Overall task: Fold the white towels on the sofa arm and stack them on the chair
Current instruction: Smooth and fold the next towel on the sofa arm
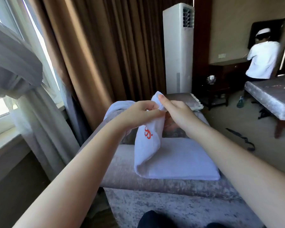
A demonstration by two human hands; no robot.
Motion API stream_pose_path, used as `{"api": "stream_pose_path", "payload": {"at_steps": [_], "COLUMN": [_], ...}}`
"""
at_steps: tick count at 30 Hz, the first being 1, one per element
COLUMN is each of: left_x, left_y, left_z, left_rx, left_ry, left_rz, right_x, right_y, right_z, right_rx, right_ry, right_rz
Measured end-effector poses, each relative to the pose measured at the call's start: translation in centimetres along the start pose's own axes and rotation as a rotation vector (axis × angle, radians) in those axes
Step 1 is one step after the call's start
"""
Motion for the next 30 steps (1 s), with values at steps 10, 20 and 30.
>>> {"api": "stream_pose_path", "payload": {"at_steps": [10,20,30], "left_x": [2.4,1.7,5.4], "left_y": [4.3,8.4,4.6], "left_z": [5.3,12.4,13.4], "left_rx": [0.211,0.601,0.422], "left_ry": [0.054,0.191,0.005], "left_rz": [-0.231,-0.164,-0.214], "right_x": [-1.4,-2.1,-1.5], "right_y": [-11.3,-11.2,-11.7], "right_z": [-12.1,-18.5,-19.3], "right_rx": [-0.211,-0.289,-0.489], "right_ry": [0.324,0.363,0.236], "right_rz": [-0.219,-0.222,-0.143]}}
Point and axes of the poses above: each hand's wrist, its own x-axis towards the middle knuckle, its own y-axis out of the palm, z = x × y, the point moved 8 cm from there along x, towards the middle knuckle, and after that the axes turned 5 degrees about -x, right-handed, at the moved point
